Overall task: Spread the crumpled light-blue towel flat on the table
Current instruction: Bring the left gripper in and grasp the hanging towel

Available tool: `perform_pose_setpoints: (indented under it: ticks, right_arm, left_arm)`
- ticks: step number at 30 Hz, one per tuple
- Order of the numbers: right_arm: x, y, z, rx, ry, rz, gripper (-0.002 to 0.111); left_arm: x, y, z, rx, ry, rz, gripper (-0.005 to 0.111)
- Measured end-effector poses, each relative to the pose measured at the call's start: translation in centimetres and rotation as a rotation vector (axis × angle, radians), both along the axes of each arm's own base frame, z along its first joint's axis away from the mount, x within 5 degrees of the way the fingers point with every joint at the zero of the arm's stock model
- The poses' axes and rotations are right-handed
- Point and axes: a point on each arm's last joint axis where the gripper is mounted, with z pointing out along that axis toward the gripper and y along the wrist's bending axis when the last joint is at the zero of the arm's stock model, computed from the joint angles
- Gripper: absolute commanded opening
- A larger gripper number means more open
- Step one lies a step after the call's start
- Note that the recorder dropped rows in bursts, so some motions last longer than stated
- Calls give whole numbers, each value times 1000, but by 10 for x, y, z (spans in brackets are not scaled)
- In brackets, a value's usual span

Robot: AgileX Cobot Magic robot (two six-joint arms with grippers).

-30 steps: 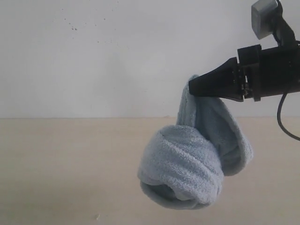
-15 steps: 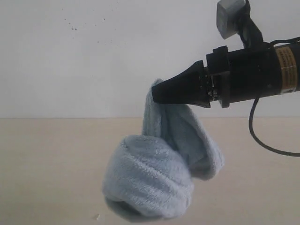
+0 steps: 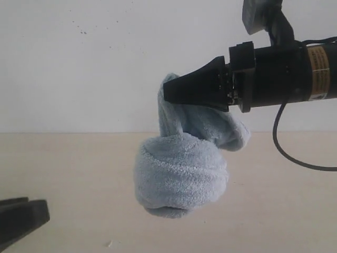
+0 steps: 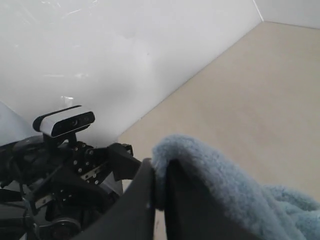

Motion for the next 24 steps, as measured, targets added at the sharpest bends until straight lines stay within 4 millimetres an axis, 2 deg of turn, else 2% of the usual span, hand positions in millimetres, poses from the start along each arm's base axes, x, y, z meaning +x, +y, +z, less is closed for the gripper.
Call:
perform_pose_setpoints:
  ticks: [5,9,11,16,24]
  right_arm:
    - [0,0,1,5,-9,0,1]
    - [1,0,2,21,-7,-5,1]
    - [1,0,3,34,-4,-10,1]
    - [1,0,5,52,-3,-15,1]
    - [-1,4,4,44,-19,0,1]
  left_arm:
    - [44,-8,14,3,18,-107,65]
    - [78,-20,4,8,82,-188,65]
    - [87,-27,-4,18,112,-224,65]
    - [99,-42,-18,9,166,-312,65]
    - [108,-48,-4,-28,116,-361,65]
